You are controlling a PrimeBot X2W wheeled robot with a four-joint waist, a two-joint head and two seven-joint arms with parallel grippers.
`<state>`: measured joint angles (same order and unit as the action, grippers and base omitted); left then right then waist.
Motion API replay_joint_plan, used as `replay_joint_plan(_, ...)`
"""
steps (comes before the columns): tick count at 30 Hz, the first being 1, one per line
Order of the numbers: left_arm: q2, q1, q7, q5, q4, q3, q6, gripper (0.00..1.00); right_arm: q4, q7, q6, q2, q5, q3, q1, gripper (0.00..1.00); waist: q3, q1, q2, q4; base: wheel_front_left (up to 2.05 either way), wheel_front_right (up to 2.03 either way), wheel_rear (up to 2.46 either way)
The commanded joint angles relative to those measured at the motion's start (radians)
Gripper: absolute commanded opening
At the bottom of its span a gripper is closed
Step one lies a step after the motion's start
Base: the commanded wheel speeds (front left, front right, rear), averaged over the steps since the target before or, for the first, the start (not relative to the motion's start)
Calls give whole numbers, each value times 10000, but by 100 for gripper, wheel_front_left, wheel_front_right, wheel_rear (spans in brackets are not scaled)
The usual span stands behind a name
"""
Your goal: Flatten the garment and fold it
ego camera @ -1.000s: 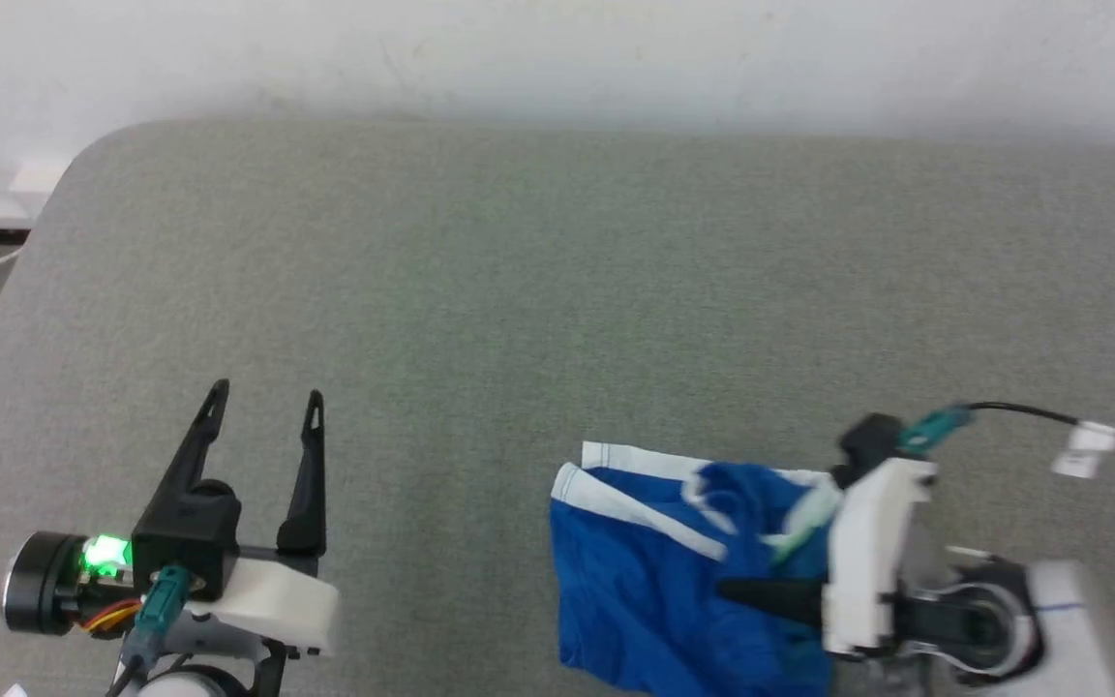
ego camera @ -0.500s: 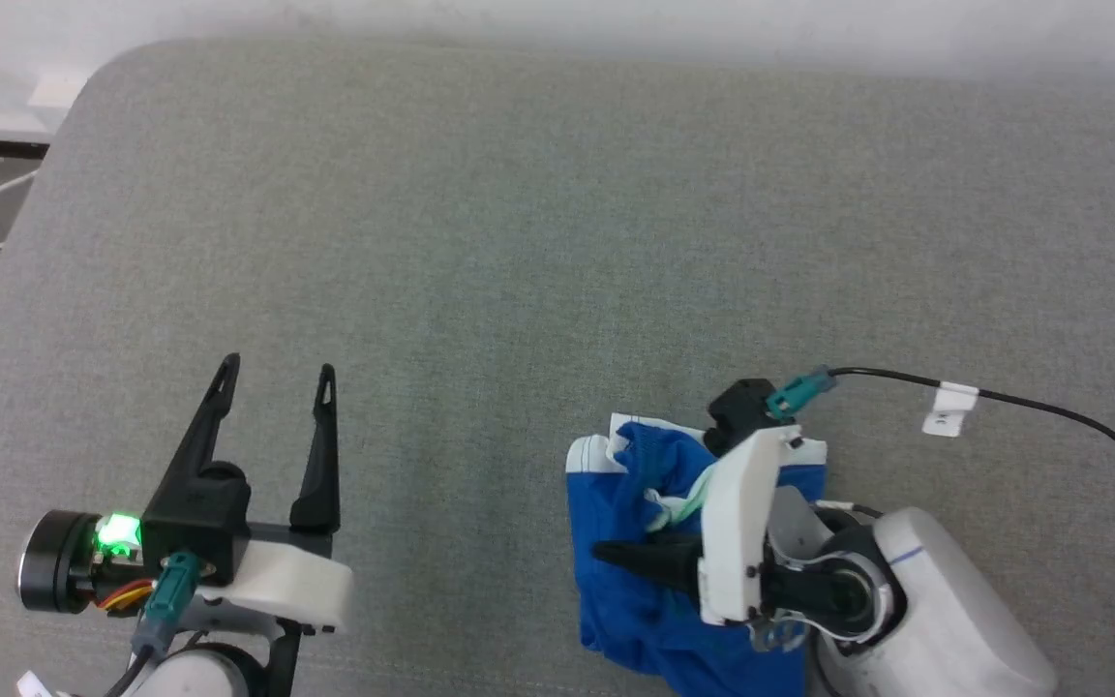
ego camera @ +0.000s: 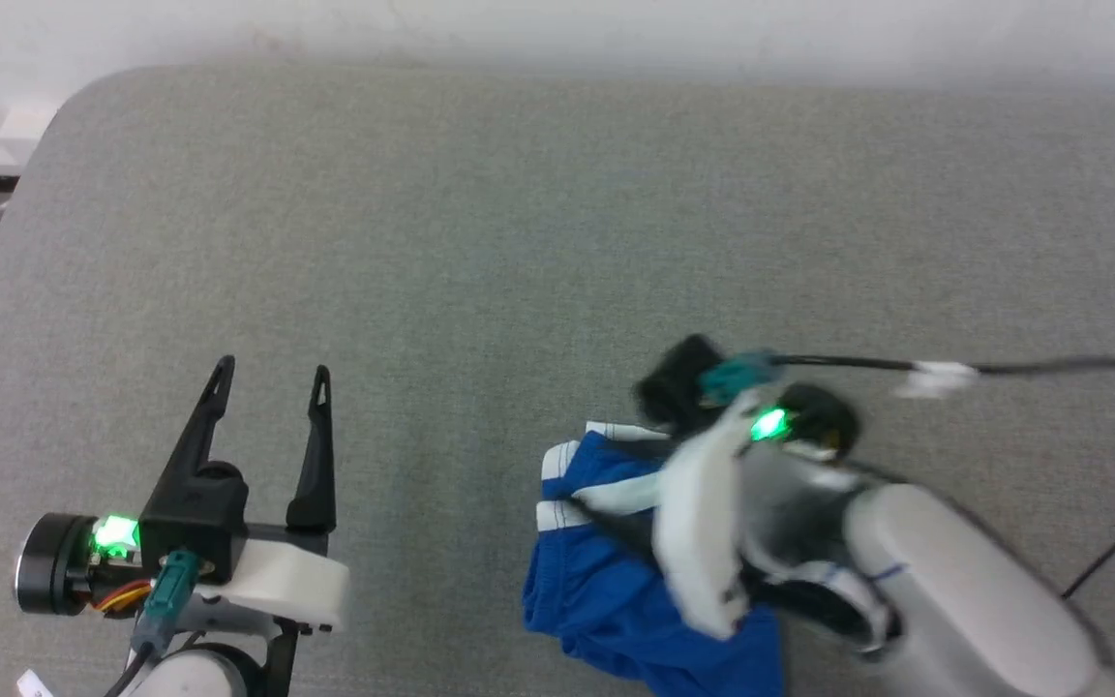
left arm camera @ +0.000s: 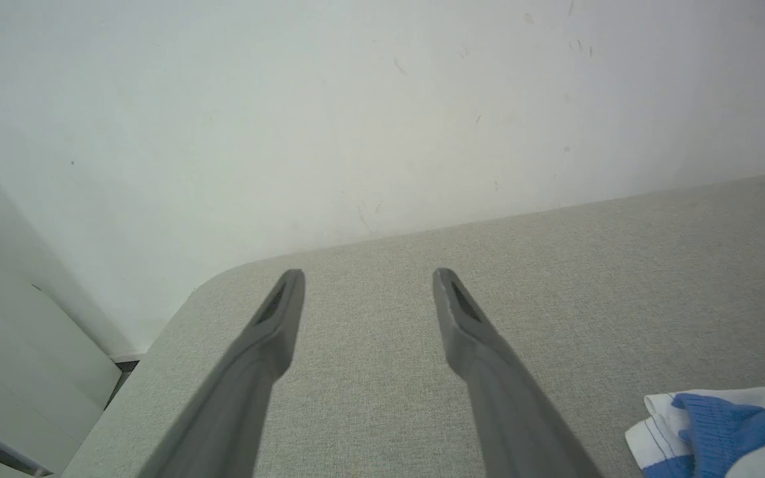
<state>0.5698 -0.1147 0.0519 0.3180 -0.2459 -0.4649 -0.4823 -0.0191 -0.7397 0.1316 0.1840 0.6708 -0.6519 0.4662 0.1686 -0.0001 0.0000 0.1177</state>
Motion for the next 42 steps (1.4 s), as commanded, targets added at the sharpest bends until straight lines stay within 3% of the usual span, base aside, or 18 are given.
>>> replay_joint_plan(1,8,-98,-8,12,26,16,-83,100,313,827,-9,526,-766,265,-85,100,-134,1,0,-128,0,0,0)
replay_joint_plan(7,75,89,-25,67,-24,126,-244,100,904,3150,-9,601,-2811,2334,-1449,100,-275,1,0,-405,0,0,0)
replay_joint_plan(11,143,189,-53,99,-82,187,-313,100,1327,4044,-9,386,-3709,3759,-2524,100,-314,1,0,-542,0,0,0)
replay_joint_plan(20,199,302,-41,150,-128,289,-443,100,1671,4519,-9,-298,-4508,6648,-4533,100,-417,1,0,-641,0,0,0)
replay_joint_plan(24,235,381,-47,201,-123,357,-508,100,1317,3927,-9,-881,-4037,7579,-5282,100,-468,1,0,-648,0,0,0)
replay_joint_plan(29,309,489,-50,263,-172,432,-556,100,501,2334,-9,-1215,-3172,7645,-5486,100,-476,1,0,-614,0,0,0)
replay_joint_plan(34,337,433,-71,270,-209,377,-490,100,-272,905,-9,-1319,-2234,7096,-5166,100,-376,1,0,-401,0,0,0)
replay_joint_plan(42,273,306,17,266,-144,322,-465,100,-1409,303,-9,-1335,-120,6078,-4225,100,-134,1,0,-17,0,0,0)
